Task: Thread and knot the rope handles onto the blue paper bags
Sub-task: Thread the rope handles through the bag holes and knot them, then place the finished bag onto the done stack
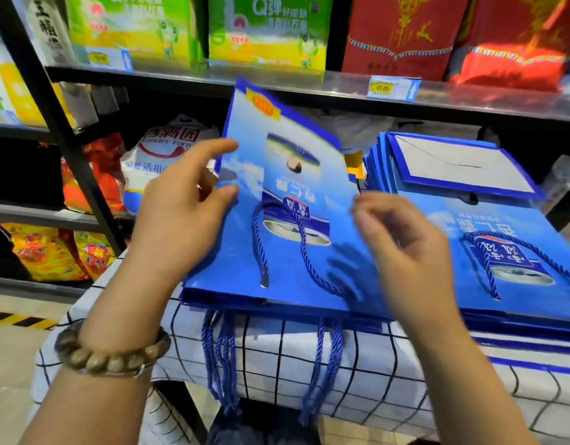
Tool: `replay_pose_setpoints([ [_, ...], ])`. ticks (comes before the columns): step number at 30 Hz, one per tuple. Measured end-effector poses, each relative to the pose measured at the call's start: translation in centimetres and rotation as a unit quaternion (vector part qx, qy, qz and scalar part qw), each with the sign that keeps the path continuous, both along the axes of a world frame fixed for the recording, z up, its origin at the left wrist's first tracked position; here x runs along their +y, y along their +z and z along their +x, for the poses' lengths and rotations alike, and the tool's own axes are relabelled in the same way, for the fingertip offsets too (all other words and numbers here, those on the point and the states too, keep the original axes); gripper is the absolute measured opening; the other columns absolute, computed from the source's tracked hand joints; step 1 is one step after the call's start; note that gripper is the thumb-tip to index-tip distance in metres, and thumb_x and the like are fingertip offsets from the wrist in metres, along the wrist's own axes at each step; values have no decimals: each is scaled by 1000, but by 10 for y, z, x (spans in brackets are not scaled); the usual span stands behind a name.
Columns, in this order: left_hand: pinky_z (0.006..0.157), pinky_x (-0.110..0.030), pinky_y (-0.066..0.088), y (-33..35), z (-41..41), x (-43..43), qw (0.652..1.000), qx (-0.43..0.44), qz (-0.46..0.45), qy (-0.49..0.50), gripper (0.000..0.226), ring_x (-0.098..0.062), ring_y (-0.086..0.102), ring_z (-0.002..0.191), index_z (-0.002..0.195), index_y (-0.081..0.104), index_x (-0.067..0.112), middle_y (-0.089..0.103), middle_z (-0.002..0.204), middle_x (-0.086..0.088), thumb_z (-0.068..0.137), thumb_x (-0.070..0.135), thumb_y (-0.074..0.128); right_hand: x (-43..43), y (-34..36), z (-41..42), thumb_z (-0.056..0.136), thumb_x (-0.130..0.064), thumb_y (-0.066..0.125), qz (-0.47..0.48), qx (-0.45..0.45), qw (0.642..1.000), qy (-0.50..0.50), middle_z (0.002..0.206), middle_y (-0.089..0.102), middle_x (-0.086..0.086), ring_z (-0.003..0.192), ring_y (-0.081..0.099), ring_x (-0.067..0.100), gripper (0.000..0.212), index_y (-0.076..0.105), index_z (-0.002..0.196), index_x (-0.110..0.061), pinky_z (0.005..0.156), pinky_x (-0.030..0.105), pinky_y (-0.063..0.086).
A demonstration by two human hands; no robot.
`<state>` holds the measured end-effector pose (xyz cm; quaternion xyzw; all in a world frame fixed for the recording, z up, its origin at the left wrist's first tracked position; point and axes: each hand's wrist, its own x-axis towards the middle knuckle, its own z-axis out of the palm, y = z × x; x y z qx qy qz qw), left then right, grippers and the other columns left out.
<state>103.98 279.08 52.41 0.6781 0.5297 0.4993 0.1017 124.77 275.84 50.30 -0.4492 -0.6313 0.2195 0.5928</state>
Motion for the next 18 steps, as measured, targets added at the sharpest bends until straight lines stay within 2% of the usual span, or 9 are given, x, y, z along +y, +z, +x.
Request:
replay_pose_setpoints([
  [2, 66, -31, 47, 8, -4, -7, 997, -58, 50, -32, 40, -22, 56, 66, 101, 51, 49, 55, 72, -6, 78, 18, 59, 20, 9, 15, 85, -27, 61, -97, -7, 993, -61, 105, 57, -14, 93, 53, -2, 19, 59, 104, -30, 83, 16, 40],
  [4, 64, -19, 44, 14, -7, -10, 991, -97, 88, -36, 42, -11, 53, 65, 100, 49, 48, 54, 72, 2, 77, 15, 58, 39, 8, 21, 90, -19, 56, -188, 36, 981, -2, 103, 60, -14, 81, 57, -6, 13, 56, 100, -28, 76, 14, 44],
  [6, 67, -18, 45, 15, -7, -12, 985, -131, 112, -26, 38, -6, 53, 68, 99, 53, 46, 55, 74, 10, 77, 16, 61, 48, 7, 18, 90, -15, 54, -231, 118, 964, 55, 103, 69, -1, 79, 65, 7, 11, 62, 97, -18, 73, 26, 51],
  [8, 73, -19, 47, 18, -4, -13, 981, -138, 133, 0, 30, -2, 55, 73, 93, 57, 48, 61, 79, 16, 76, 23, 62, 50, 12, 19, 88, -9, 56, -191, 183, 964, 40, 101, 69, 7, 77, 67, 14, 18, 61, 105, -13, 67, 28, 54],
  [10, 82, -23, 48, 22, 5, -10, 977, -162, 141, 3, 30, -1, 59, 82, 88, 60, 46, 64, 88, 19, 74, 20, 65, 49, 25, 28, 84, -4, 59, -125, 219, 968, 8, 97, 69, 7, 72, 67, 14, 28, 55, 109, -15, 63, 27, 56],
  [13, 87, -28, 52, 33, 31, 4, 961, -254, 96, -56, 35, -4, 63, 87, 91, 61, 36, 65, 106, -3, 69, 8, 62, 42, 46, 55, 80, -1, 63, -67, 182, 980, -37, 80, 73, -5, 65, 67, 11, 39, 54, 113, -20, 58, 24, 55],
  [15, 83, -21, 52, 39, 56, 17, 958, -262, 57, -98, 44, -4, 62, 90, 99, 60, 33, 61, 116, -9, 69, 1, 65, 34, 61, 82, 80, 0, 64, -46, 129, 987, -83, 74, 70, -11, 60, 65, 1, 37, 55, 104, -25, 57, 19, 53],
  [18, 60, -10, 49, 38, 108, 37, 944, -278, -30, -175, 46, 5, 56, 79, 102, 59, 28, 62, 99, 3, 77, -10, 61, 16, 79, 122, 80, 0, 64, -47, 82, 986, -137, 70, 66, -12, 49, 60, -6, 32, 57, 91, -29, 48, 12, 48],
])
